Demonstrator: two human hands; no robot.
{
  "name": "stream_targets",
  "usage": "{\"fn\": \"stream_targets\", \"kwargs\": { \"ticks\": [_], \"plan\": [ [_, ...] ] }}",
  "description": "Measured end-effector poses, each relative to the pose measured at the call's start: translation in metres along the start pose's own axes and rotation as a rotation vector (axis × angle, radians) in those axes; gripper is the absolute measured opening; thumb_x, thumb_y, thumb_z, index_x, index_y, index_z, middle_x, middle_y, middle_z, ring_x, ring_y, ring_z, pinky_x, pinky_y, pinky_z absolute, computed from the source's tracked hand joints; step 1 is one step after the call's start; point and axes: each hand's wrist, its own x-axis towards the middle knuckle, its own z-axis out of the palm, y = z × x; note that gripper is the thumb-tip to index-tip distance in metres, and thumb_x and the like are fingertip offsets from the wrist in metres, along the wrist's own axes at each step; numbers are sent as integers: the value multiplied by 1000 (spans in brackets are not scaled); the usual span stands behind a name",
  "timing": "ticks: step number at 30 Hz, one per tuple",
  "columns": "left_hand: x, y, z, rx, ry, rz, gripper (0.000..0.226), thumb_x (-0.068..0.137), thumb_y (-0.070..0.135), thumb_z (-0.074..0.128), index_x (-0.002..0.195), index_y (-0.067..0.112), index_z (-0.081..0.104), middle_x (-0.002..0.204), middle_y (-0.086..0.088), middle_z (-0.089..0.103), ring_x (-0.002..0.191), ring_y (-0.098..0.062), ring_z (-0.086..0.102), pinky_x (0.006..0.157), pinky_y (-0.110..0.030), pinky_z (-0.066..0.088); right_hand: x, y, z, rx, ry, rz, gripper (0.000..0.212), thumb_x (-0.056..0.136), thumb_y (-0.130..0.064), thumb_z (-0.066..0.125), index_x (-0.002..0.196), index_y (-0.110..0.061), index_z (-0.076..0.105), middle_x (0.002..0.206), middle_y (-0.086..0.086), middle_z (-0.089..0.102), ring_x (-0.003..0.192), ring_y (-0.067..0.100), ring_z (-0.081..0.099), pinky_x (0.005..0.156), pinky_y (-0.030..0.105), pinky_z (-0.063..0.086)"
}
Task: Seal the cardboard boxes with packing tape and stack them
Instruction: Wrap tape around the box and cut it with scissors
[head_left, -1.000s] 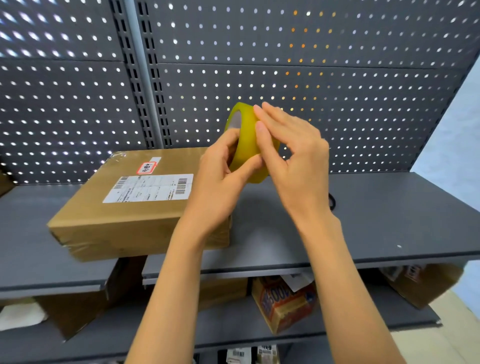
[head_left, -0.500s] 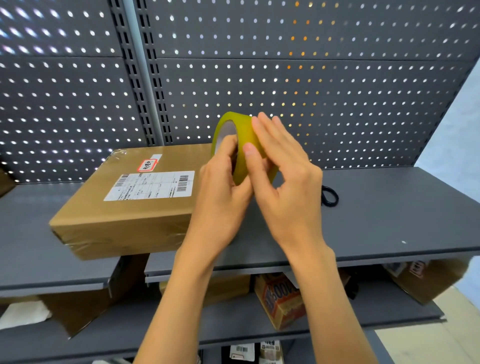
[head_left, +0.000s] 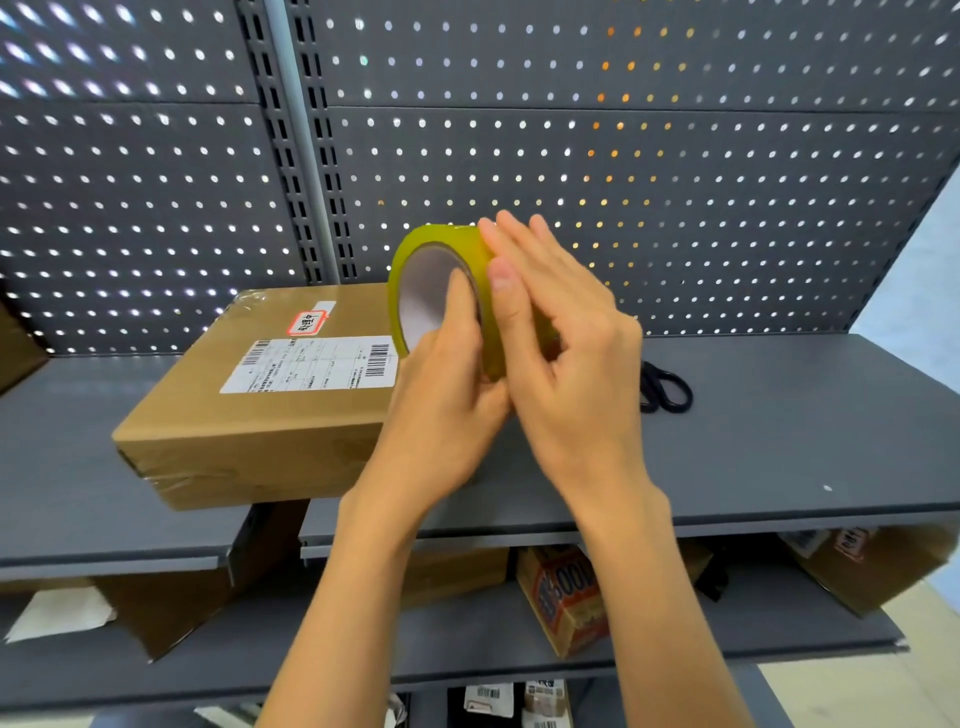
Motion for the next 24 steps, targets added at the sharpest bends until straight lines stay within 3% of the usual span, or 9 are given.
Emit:
{"fn": "stream_targets", "kwargs": {
  "ticks": [2, 4, 6, 9, 11, 15, 19, 24],
  "plan": [
    [3, -1, -2, -109, 81, -19, 36, 87, 15, 51, 121, 10, 41, 97, 8, 54, 86, 2, 59, 77, -23, 50, -5, 0, 4, -31, -56, -37, 39, 96, -24, 46, 129, -7, 57, 138, 8, 54, 137, 22, 40, 111, 33, 34],
    [6, -3, -6, -142, 120, -53, 36, 83, 11, 52, 117, 14, 40, 96, 15, 51, 83, 12, 53, 72, -8, 42, -12, -2, 7, -6, -112, -25, 42, 96, -24, 48, 134, -6, 52, 143, 8, 48, 140, 21, 34, 113, 28, 30],
    [7, -4, -11, -190, 71, -97, 42, 81, 14, 55, 119, 14, 40, 92, 17, 56, 80, 10, 54, 70, -11, 44, -13, -2, 7, 52, -125, 19, 42, 95, -21, 53, 134, -6, 52, 143, 6, 48, 140, 19, 34, 113, 20, 28],
    [7, -3, -16, -221, -88, -80, 50, 78, 9, 62, 122, 21, 41, 107, 18, 59, 98, 5, 58, 83, -20, 49, -4, 2, 1, 156, -133, 109, 39, 93, -16, 59, 131, -7, 55, 141, 4, 50, 139, 14, 36, 106, 10, 30],
    [8, -3, -17, -98, -154, -10, 48, 80, 12, 63, 123, 13, 42, 106, 17, 57, 97, 3, 55, 85, -25, 49, 4, 6, -2, 182, -109, 162, 38, 93, -18, 59, 130, -9, 57, 139, 1, 53, 138, 9, 37, 110, 18, 31],
    [7, -3, -13, 45, -84, 14, 34, 86, 11, 55, 118, 9, 45, 81, 16, 53, 66, -3, 47, 61, -24, 40, 7, 8, 0, 164, 7, 178, 34, 91, -19, 62, 123, -8, 62, 132, 4, 58, 135, 13, 42, 110, 24, 36],
    [8, 0, -10, 100, 2, -17, 37, 83, 9, 48, 119, 8, 46, 87, -2, 63, 78, -27, 58, 68, -46, 49, -1, 6, 12, -34, 113, 22, 34, 91, -19, 58, 120, -2, 64, 126, 11, 62, 127, 22, 52, 105, 35, 42],
    [6, -2, -7, 148, 41, -40, 38, 84, 10, 52, 121, 17, 50, 97, 11, 64, 90, -26, 62, 72, -46, 50, -3, 10, 12, -64, 93, 16, 36, 91, -22, 56, 121, -3, 63, 126, 10, 63, 124, 21, 55, 102, 35, 46]
  ]
}}
